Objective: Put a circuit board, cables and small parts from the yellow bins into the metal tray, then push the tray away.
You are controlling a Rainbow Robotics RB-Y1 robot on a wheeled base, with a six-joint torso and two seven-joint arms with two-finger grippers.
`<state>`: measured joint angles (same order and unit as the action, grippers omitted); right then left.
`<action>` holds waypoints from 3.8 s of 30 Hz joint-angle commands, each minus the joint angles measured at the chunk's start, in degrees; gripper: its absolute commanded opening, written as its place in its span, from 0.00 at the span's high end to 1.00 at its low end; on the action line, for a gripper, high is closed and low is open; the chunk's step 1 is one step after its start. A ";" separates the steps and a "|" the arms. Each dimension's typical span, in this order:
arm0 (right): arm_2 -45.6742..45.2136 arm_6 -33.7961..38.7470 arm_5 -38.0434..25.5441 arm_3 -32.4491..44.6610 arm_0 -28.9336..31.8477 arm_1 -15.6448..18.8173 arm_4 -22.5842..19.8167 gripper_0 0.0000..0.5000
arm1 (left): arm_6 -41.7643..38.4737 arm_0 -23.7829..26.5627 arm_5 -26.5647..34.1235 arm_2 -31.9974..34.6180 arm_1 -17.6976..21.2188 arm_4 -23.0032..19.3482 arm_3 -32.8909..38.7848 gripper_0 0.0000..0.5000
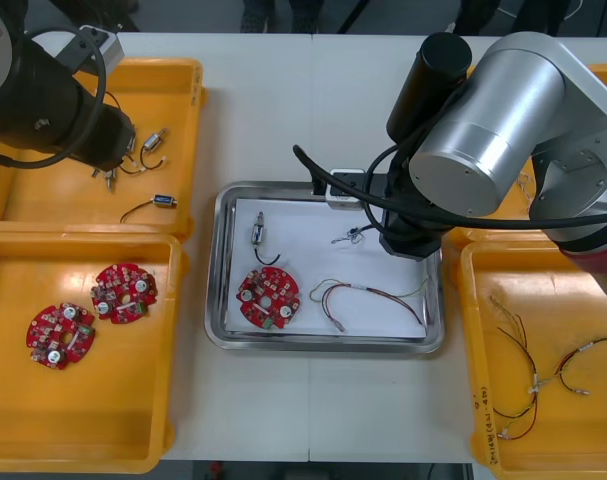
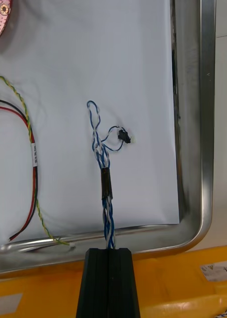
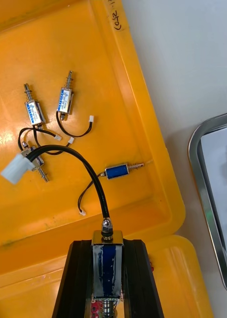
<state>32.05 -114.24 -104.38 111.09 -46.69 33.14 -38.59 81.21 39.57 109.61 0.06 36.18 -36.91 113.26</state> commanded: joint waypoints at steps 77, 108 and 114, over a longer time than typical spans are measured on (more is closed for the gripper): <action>-3.57 -3.89 -4.70 0.97 4.51 -4.23 9.59 0.00 | -3.69 -0.37 0.39 0.03 -0.76 -1.50 2.32 1.00; -39.61 17.73 -5.62 8.79 11.63 7.20 -3.60 0.00 | -31.64 0.77 -8.80 -20.89 -6.91 1.93 6.89 0.99; -44.53 21.16 -5.62 9.85 16.64 9.83 -4.39 0.00 | -32.95 1.04 -13.28 -26.52 -8.76 4.92 3.72 0.99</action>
<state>-8.50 -94.47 -109.84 118.72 -32.84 39.91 -42.29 55.24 39.53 98.54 -23.74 29.55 -33.45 117.95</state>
